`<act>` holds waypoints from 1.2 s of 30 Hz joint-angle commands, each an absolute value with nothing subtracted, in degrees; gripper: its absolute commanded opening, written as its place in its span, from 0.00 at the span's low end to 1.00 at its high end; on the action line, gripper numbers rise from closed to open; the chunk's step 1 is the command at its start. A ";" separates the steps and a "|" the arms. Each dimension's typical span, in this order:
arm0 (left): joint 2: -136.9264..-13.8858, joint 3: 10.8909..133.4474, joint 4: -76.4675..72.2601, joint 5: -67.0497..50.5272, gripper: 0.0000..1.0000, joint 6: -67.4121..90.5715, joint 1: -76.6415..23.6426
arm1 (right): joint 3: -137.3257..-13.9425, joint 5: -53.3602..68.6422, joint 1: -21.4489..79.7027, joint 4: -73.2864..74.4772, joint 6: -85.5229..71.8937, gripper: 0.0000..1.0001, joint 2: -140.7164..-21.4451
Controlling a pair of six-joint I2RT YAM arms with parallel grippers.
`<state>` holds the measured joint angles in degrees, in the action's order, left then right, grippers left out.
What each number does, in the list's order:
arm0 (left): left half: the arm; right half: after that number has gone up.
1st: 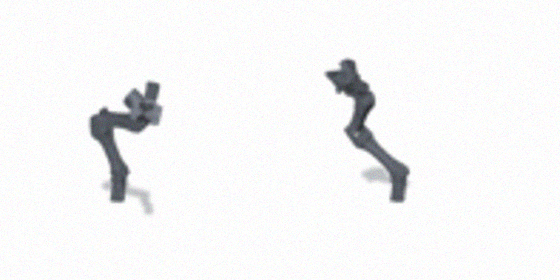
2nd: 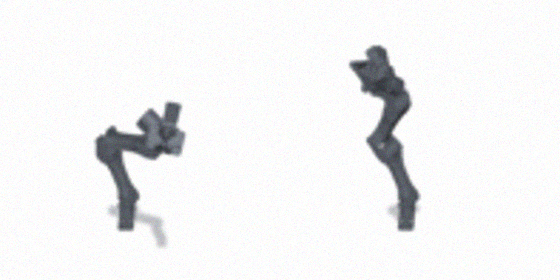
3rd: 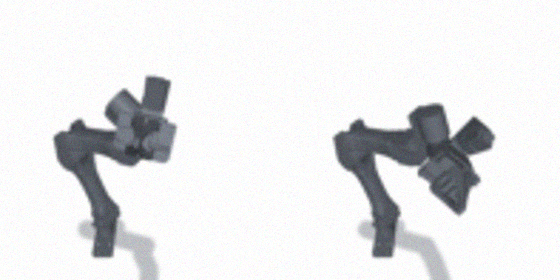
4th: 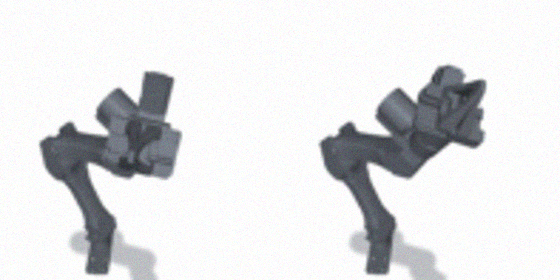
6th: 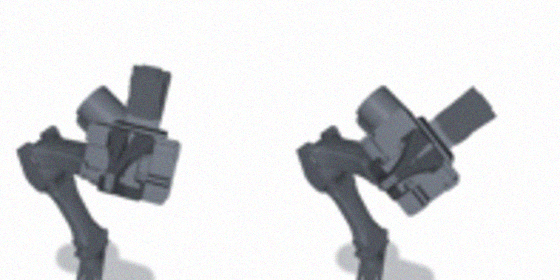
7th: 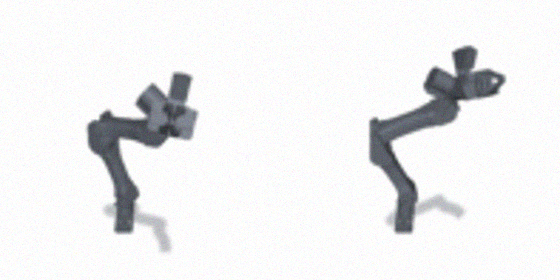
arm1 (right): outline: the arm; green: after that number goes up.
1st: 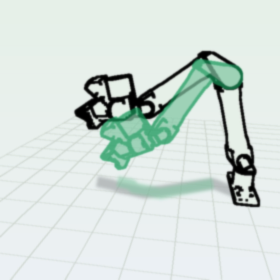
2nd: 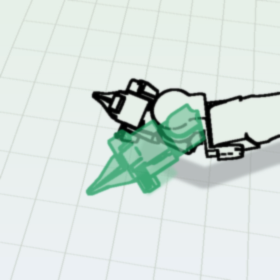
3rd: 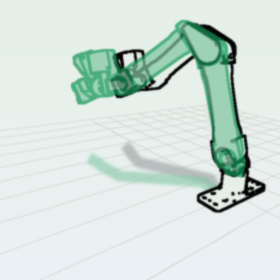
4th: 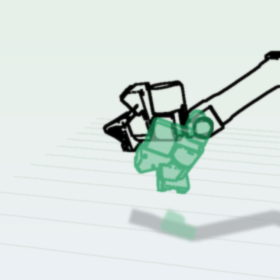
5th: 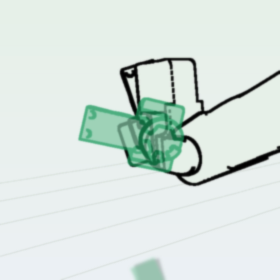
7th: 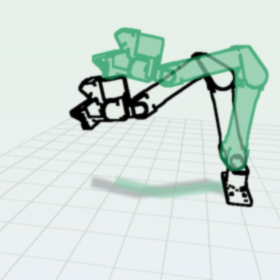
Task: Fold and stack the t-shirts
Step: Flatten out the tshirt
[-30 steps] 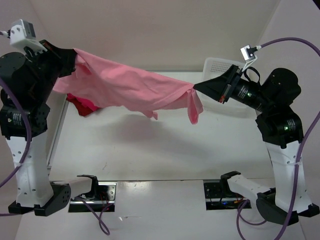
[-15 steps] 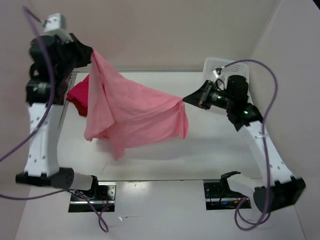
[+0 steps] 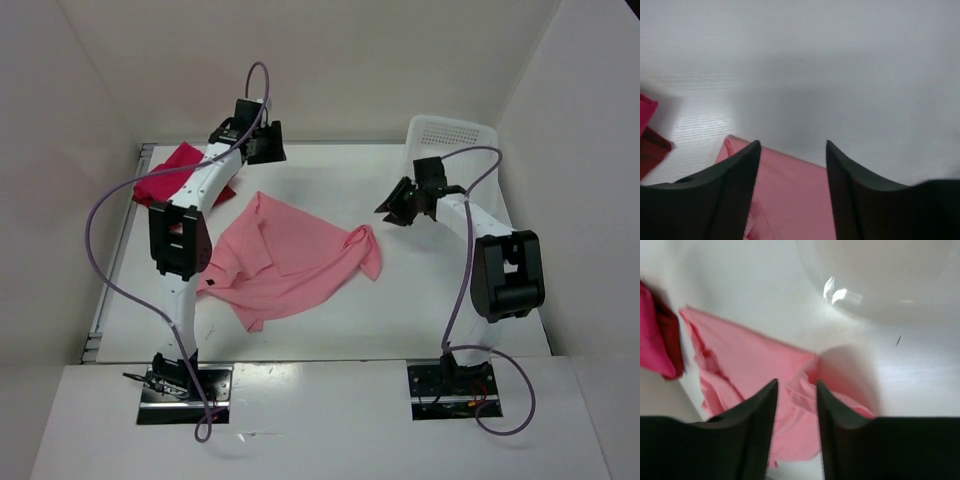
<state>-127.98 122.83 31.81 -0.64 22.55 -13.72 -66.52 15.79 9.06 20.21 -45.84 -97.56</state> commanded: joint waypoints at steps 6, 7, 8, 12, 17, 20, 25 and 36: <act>-100.14 96.55 21.01 -5.00 0.68 24.25 -13.10 | -79.28 8.17 6.51 18.90 -42.71 0.52 -106.69; -94.10 86.41 19.70 -5.62 0.68 25.56 -13.10 | -79.28 7.56 6.50 17.85 -42.71 0.52 -107.83; -91.26 81.61 19.69 -5.62 0.68 26.45 -13.10 | -79.80 6.78 6.50 17.84 -42.71 0.52 -108.45; -80.70 65.24 21.53 -6.15 0.70 30.31 -13.10 | -80.60 3.53 2.82 17.84 -44.55 0.52 -110.39; -68.31 55.30 25.57 -3.34 0.84 38.38 -11.96 | -76.83 0.62 -3.67 16.70 -45.18 0.52 -105.57; -63.20 50.82 26.80 -1.85 0.88 41.13 -11.34 | -76.20 4.56 -4.31 15.82 -44.03 0.57 -101.00; -61.08 45.71 27.43 0.61 0.92 42.28 -10.11 | -71.21 7.91 2.54 19.60 -41.57 0.59 -91.18; -75.58 47.54 19.51 -1.05 0.76 39.73 -10.81 | -50.28 9.23 9.49 20.74 -44.38 0.63 -74.36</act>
<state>-73.89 44.77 23.00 -0.97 40.62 -10.44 -52.58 9.72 9.72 19.81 -43.92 -78.06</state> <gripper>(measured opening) 0.763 0.628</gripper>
